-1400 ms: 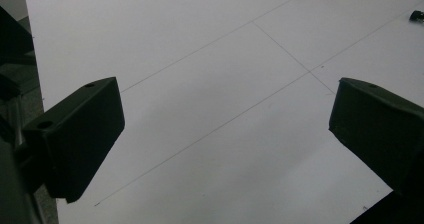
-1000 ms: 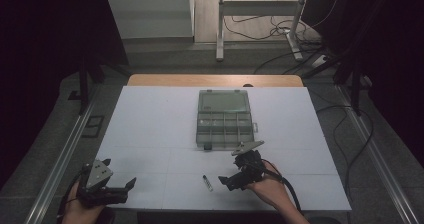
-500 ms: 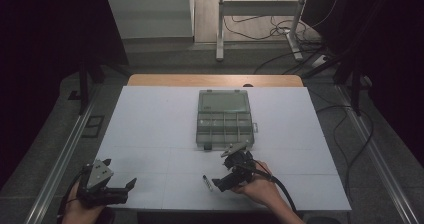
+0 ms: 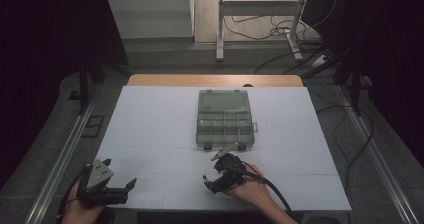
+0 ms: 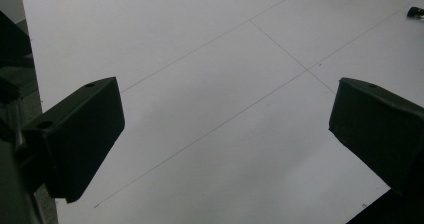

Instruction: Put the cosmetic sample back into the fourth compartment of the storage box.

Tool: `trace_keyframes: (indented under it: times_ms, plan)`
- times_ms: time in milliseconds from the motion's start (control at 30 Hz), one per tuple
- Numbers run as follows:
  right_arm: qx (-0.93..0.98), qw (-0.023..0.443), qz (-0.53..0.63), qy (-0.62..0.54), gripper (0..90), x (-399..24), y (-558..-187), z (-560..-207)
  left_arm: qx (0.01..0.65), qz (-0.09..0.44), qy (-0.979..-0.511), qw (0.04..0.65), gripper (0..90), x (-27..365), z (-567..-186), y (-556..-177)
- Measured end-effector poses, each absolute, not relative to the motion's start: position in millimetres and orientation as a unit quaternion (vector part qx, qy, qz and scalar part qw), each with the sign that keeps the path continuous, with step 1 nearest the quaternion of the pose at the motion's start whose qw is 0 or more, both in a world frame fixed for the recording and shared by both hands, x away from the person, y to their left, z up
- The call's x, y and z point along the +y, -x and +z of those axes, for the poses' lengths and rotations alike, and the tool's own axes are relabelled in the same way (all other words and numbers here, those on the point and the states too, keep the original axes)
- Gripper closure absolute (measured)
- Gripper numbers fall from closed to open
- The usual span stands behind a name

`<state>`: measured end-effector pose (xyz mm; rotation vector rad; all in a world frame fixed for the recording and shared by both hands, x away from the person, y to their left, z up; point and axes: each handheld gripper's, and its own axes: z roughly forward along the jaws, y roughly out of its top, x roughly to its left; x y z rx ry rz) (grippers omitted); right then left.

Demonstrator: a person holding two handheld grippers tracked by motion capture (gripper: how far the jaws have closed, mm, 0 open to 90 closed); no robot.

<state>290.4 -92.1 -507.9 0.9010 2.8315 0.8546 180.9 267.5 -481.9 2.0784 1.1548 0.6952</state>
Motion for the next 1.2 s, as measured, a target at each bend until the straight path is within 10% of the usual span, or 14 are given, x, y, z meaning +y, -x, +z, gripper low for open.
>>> trace_keyframes:
  times_ms: [833,1200]
  plan:
    - [0.942,0.06,0.255,-0.212,78.5,-79,-277,-515,0.433,0.267,-0.798,0.322,1.9,266,-482,-180]
    - [0.937,0.032,0.261,-0.229,80.0,-82,-282,-513,0.432,0.267,-0.798,0.324,1.9,267,-482,-180]
